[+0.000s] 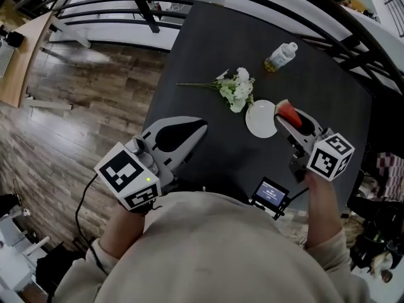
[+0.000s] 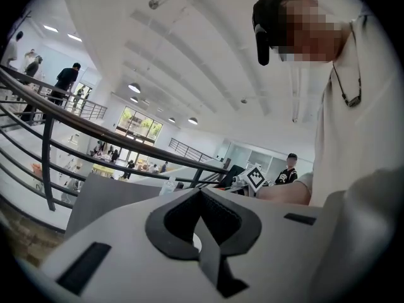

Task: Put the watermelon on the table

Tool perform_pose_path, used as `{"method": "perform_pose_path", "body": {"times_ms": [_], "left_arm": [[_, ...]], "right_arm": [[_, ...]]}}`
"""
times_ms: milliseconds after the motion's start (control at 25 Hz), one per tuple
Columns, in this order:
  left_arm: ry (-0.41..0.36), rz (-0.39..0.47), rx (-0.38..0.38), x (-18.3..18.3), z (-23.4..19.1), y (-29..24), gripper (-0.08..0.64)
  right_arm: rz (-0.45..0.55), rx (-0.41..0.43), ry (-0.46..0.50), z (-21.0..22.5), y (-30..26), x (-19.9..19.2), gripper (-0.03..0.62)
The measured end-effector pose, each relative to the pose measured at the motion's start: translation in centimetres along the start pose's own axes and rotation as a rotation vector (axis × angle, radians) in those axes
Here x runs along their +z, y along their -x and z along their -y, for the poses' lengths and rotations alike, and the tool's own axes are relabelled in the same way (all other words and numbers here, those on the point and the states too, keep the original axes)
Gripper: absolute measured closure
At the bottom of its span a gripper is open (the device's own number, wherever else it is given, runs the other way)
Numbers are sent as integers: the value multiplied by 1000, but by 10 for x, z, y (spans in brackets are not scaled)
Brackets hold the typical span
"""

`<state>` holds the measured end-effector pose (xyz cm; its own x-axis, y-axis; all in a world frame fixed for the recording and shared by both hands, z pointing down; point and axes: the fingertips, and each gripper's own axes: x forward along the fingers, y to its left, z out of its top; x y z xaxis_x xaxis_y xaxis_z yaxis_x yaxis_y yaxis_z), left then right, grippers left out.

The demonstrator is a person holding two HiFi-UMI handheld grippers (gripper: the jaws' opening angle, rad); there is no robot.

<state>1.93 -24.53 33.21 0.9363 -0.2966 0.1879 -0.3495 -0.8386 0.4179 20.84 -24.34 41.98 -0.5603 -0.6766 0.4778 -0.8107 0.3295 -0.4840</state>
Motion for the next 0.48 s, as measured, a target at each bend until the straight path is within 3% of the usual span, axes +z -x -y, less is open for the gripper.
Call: {"method": "perform_pose_path", "body": {"times_ms": [480], "left_arm": [[23,-16,44,-11,-3,10,555]], "right_arm": [[-47,-26,-10,23,-11,-19,393]]}}
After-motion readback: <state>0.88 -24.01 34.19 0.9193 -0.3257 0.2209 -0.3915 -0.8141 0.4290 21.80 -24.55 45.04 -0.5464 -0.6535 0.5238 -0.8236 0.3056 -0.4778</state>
